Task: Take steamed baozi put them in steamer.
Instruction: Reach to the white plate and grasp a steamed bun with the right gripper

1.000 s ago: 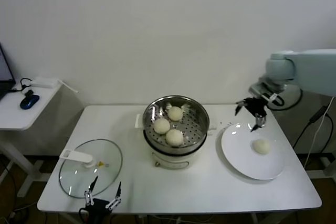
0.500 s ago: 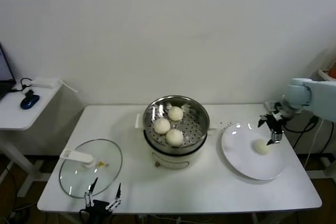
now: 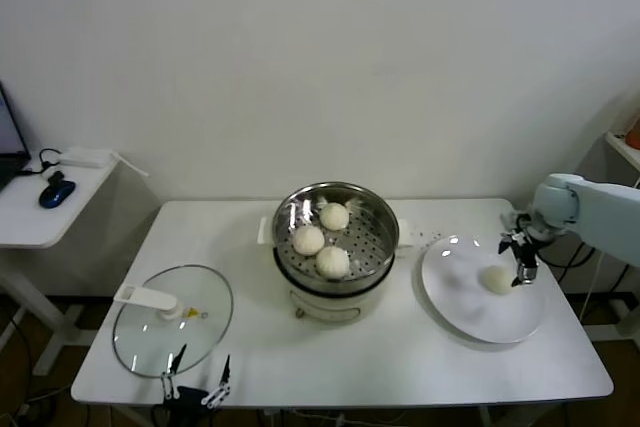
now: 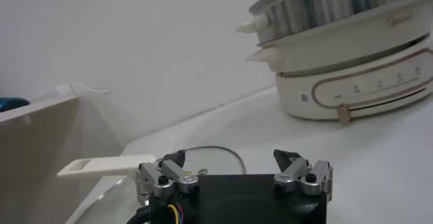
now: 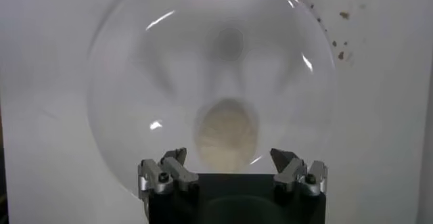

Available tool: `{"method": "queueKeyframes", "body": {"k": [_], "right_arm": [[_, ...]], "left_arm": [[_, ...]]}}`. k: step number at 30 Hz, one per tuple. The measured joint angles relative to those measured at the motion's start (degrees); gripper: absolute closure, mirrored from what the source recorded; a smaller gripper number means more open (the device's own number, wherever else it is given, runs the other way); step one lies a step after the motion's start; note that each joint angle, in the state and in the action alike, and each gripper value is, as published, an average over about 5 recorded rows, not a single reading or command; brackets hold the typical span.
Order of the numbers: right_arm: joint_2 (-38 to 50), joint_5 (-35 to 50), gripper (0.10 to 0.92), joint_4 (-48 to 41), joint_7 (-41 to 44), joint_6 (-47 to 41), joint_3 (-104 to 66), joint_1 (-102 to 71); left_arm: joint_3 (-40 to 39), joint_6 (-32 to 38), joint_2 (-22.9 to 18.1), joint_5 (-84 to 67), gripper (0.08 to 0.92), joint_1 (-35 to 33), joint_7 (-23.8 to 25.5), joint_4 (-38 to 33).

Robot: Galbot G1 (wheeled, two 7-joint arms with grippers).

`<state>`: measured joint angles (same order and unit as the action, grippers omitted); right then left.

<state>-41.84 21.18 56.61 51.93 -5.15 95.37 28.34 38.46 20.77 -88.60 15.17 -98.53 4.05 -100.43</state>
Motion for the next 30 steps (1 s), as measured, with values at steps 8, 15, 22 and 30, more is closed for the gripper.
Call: {"method": "queueKeyframes", "body": {"k": [8, 15, 22, 30], "right_arm": [[-0.84, -1.89, 0.203, -3.31, 1.10, 0.15, -4.80, -5.13], [-2.05, -3.36, 0.203, -6.26, 1.14, 0.90, -7.73, -8.16], [-2.69, -4.32, 0.239, -7.94, 1.19, 1.50, -9.11, -9.41], [-2.53, -4.57, 0.389, -7.94, 1.51, 1.63, -9.38, -9.32]], "left_arm": [[0.11, 0.41, -0.10, 0.49, 0.177, -0.10, -0.01, 0.73], [0.23, 0.50, -0.12, 0.58, 0.177, 0.00, -0.06, 1.05], [0.20, 0.85, -0.06, 0.65, 0.177, -0.03, -0.17, 1.40], [0.20, 1.10, 0.04, 0.69, 0.177, -0.06, -0.27, 1.41]]}}
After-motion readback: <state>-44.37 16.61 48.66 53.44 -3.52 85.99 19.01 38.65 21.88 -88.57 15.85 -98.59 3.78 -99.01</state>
